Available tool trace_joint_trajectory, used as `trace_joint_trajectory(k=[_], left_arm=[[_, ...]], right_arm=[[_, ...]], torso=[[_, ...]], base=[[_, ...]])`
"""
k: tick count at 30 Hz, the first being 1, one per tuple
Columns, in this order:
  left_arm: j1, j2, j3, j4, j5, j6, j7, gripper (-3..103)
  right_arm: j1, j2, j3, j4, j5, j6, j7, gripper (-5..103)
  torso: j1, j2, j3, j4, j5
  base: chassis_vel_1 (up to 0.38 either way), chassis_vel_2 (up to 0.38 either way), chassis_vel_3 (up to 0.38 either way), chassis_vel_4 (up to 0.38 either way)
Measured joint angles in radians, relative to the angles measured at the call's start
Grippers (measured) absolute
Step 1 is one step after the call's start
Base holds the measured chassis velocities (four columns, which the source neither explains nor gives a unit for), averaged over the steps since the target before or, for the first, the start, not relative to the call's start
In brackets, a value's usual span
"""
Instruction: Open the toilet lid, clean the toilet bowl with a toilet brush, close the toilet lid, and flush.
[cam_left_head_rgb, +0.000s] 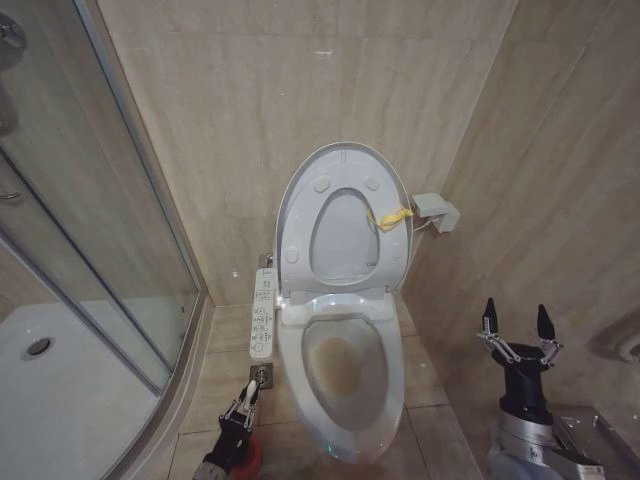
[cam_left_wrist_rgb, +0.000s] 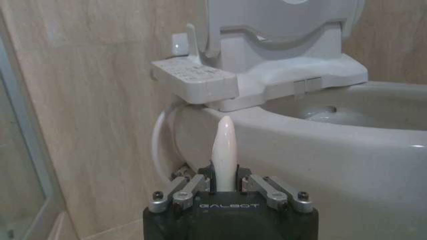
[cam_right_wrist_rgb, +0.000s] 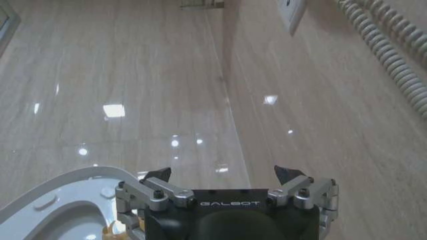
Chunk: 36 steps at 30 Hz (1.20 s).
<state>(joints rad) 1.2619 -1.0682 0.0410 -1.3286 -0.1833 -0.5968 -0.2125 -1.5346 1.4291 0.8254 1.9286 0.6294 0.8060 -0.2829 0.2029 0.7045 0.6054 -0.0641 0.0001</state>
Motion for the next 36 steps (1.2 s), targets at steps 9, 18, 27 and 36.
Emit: trace_joint_trajectory(k=[9, 18, 27, 36], left_arm=[[-0.001, -0.008, 0.010, -0.010, -0.005, -0.001, 0.019, 21], [-0.003, -0.008, 0.010, -0.006, -0.001, -0.005, 0.025, 21], [-0.020, -0.011, 0.009, 0.039, -0.003, -0.002, 0.046, 21], [-0.054, 0.005, 0.013, 0.083, -0.055, -0.041, 0.144, 21]], right_arm=[[-0.007, 0.005, -0.003, 0.000, -0.008, 0.005, -0.006, 100], [-0.009, 0.010, -0.009, 0.001, -0.012, 0.007, -0.009, 100], [-0.014, 0.010, -0.015, 0.002, -0.012, 0.011, -0.013, 100], [0.005, -0.012, -0.032, 0.007, -0.013, 0.005, -0.011, 100]], torso=[[0.000, 0.000, 0.000, 0.0001, -0.0001], [0.000, 0.000, 0.000, 0.0001, -0.0002], [0.000, 0.000, 0.000, 0.0000, -0.0002], [0.000, 0.000, 0.000, 0.0001, -0.0002]], base=[[0.000, 0.000, 0.000, 0.000], [0.000, 0.000, 0.000, 0.000], [0.000, 0.000, 0.000, 0.000], [0.000, 0.000, 0.000, 0.000]])
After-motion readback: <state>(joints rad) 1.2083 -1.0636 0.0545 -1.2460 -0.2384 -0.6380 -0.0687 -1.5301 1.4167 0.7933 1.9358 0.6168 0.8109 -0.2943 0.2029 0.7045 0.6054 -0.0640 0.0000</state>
